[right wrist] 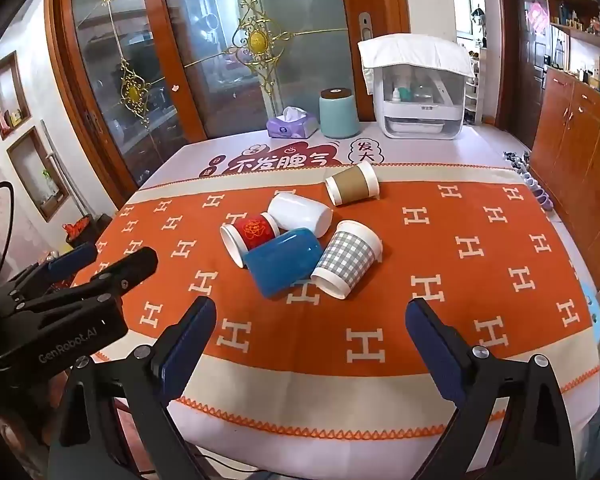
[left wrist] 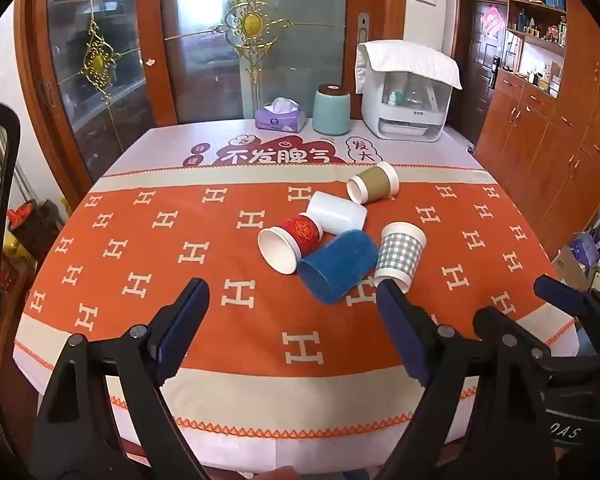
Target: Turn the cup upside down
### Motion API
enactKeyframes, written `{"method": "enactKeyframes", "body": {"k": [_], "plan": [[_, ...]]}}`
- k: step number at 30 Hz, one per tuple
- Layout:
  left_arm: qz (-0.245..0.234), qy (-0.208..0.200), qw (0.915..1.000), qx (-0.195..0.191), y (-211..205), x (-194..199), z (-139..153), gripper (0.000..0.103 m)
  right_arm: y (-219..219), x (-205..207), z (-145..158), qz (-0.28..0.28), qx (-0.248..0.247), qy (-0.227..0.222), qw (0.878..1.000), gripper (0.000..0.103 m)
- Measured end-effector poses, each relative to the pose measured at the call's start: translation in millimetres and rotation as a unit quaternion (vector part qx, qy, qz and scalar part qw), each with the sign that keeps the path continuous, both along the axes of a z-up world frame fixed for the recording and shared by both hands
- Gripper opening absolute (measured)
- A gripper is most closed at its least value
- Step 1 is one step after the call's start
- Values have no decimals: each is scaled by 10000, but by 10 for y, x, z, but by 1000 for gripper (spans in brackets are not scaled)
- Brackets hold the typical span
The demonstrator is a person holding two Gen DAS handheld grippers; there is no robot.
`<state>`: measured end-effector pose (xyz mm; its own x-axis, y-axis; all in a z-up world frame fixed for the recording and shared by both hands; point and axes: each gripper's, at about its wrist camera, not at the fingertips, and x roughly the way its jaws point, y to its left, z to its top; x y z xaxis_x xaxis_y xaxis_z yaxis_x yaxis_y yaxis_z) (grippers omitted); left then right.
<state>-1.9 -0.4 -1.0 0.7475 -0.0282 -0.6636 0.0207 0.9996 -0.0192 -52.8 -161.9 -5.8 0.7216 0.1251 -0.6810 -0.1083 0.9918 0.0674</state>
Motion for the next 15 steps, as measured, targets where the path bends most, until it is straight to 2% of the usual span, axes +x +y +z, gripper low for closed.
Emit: {"method": "enactKeyframes", "body": {"k": [2,5,12,15], "plan": [[-64,70,9999,-65,31,-28,-35,84,-1,-18,5,4,22,-91,10000,97],[-41,251,9997,42,-80,36,-11,84,11,-37,11,0,19,-57,10000,97],[-67,299,9994,-174,-6,17,-46,83,11,-20,6,4,87,-30,10000,97],[-97,323,9991,-257,14,20,-43,79,14,-12,-7,2,95,-22,10000,97]]}}
